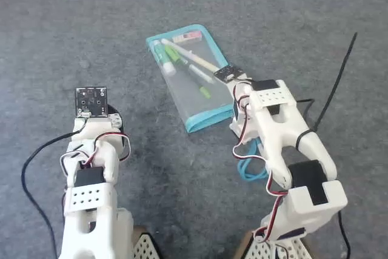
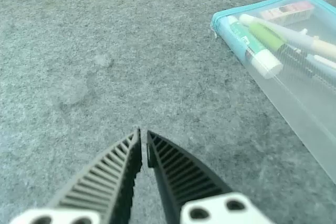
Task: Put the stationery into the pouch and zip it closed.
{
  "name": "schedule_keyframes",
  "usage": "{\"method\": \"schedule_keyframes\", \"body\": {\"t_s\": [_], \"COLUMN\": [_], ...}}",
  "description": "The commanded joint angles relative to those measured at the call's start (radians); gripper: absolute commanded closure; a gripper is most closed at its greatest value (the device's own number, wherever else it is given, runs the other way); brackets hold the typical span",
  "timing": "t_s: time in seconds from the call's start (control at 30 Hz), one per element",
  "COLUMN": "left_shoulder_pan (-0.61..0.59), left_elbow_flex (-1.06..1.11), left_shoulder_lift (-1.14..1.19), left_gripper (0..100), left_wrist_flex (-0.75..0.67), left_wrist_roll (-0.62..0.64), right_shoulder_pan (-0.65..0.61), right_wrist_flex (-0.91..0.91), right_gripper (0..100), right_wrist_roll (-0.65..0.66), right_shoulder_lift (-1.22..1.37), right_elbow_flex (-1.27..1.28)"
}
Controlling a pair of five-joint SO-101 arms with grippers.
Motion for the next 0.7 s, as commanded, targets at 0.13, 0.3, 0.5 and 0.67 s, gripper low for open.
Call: {"method": "schedule_keyframes", "body": {"t_s": [0.13,0.3,0.5,0.67], "left_shoulder_pan": [0.003,0.003,0.003,0.003], "left_elbow_flex": [-0.007,-0.007,-0.007,-0.007], "left_shoulder_lift": [-0.043,-0.043,-0.043,-0.043], "left_gripper": [98,98,98,98], "left_wrist_flex": [0.005,0.005,0.005,0.005], "left_wrist_roll": [0.009,0.009,0.009,0.009], "right_shoulder_pan": [0.013,0.013,0.01,0.013], "right_wrist_flex": [0.019,0.019,0.012,-0.004], "right_gripper": [90.7,85.3,85.3,90.3], "right_wrist_roll": [-0.011,-0.012,-0.012,-0.012], "right_shoulder_lift": [-0.024,-0.024,-0.024,-0.028], "right_elbow_flex": [-0.055,-0.054,-0.058,-0.06]}}
